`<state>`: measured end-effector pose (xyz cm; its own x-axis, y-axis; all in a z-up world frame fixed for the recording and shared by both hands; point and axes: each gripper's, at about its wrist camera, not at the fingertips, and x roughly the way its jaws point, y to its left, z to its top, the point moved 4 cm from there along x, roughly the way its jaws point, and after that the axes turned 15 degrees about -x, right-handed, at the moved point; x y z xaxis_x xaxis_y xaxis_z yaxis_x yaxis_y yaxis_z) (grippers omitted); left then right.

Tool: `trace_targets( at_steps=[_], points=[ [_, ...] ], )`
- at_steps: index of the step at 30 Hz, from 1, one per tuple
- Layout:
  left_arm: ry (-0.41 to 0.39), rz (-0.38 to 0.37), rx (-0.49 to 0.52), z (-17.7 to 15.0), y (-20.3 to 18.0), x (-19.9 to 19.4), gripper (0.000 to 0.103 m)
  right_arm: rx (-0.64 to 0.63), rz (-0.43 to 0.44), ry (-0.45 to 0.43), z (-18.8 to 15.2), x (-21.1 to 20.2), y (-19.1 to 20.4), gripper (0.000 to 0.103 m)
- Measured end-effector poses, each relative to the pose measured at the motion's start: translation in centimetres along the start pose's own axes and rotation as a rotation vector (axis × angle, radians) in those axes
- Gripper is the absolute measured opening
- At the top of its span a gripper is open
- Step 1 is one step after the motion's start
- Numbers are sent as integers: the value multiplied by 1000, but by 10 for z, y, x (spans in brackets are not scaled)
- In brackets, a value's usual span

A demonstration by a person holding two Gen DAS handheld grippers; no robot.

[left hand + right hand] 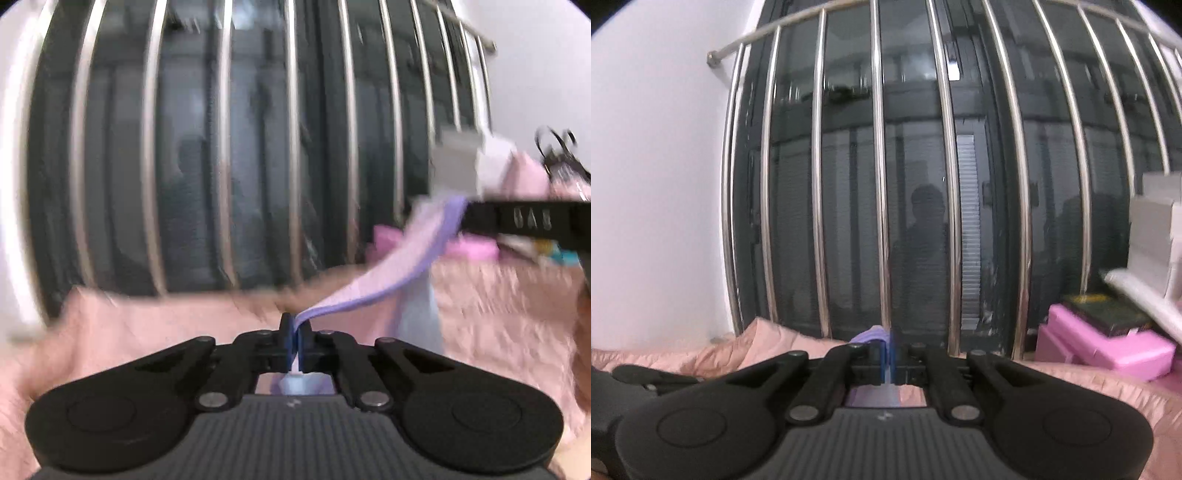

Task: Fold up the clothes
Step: 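Lift the pink garment high with both grippers, letting it unfold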

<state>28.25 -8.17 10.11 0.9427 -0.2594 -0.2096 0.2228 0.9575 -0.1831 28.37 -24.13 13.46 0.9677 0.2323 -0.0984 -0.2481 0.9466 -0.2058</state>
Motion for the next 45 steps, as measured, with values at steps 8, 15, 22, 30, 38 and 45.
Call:
trace_targets(
  at_steps=[8,15,22,30,38,45],
  points=[
    [-309,-47,-73,110,-14,-149,2,-91,-128,-123,88,-93,37,2],
    [-541,-75,10,235,-78,-327,2,-91,-158,-368,234,-242,51,2],
    [-594,-38,54,308,-131,-466,2,-178,-169,-516,338,-390,70,2],
    [-554,2,78,334,-144,-515,4,-240,-201,-516,384,-440,71,2],
    [-419,40,52,306,-111,-448,4,-242,-175,-351,359,-359,62,2],
    [-233,194,21,254,-29,-267,24,-172,-113,-54,278,-167,52,2]
  ],
)
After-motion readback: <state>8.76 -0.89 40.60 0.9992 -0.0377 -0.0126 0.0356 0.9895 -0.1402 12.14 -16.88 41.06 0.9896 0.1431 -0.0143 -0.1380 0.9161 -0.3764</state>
